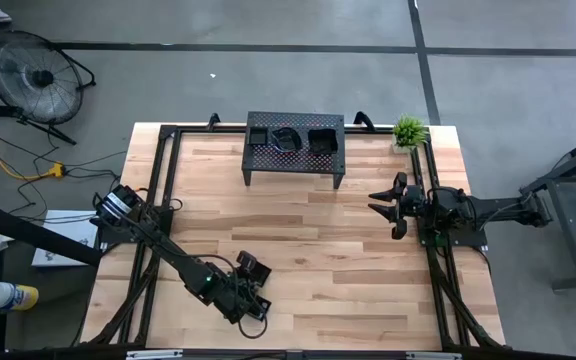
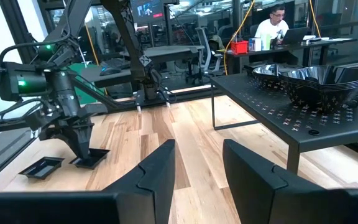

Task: Pick & Place Mini shaped plates
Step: Stack the top black square plate on top of the black square plates on the shelf

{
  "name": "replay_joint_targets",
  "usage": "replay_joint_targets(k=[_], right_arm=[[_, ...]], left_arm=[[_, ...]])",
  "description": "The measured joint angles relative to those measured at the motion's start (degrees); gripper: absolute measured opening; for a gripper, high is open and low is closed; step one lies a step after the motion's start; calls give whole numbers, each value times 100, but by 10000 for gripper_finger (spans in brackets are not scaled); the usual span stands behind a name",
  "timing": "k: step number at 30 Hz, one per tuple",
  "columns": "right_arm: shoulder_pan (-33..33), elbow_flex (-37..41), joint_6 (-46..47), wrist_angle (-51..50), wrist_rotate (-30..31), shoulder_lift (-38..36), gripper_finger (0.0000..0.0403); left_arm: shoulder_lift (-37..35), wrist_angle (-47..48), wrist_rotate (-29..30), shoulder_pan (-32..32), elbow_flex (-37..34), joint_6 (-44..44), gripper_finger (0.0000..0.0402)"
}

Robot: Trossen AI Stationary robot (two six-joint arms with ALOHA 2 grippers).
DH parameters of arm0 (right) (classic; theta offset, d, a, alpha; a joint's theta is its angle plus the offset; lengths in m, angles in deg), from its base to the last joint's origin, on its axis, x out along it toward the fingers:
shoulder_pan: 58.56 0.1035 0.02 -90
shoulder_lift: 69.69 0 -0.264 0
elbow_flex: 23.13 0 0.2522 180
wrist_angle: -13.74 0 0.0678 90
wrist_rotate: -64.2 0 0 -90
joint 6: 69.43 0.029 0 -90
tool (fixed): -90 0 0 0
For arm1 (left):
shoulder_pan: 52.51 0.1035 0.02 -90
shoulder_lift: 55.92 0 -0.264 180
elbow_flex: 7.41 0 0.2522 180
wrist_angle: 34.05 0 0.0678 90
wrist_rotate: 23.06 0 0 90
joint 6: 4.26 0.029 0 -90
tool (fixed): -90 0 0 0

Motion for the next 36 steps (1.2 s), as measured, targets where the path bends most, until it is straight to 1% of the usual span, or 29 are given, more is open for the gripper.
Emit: replay_joint_targets(k=[6, 9, 11, 14, 17, 25, 29, 33, 36], right_arm=[[0, 0, 0, 0, 0, 0, 129], [0, 0, 0, 0, 0, 2, 129], [-2, 1, 1, 0, 0, 0, 129], [-2, 2, 0, 0, 0, 0, 129], [0, 2, 1, -2, 0, 0, 129], [-2, 2, 0, -2, 0, 0, 129], [-1, 2, 0, -4, 0, 0, 129], [-2, 2, 1, -4, -2, 0, 129], [-1, 2, 1, -4, -1, 0, 129]], left_arm=[[0, 75, -4, 2, 62, 4, 16], [0, 46, 11, 2, 185, 183, 4], [0, 66, 55, 1, 257, 343, 3], [0, 65, 210, 0, 414, 559, 5], [0, 162, 524, 2, 614, 767, 5], [0, 1549, 1733, 2, 1534, 712, 5], [0, 2395, 2263, 47, 2097, 463, 5], [-2, 3368, 2247, 297, 2709, 299, 5], [-7, 3918, 2155, 571, 3057, 306, 5]])
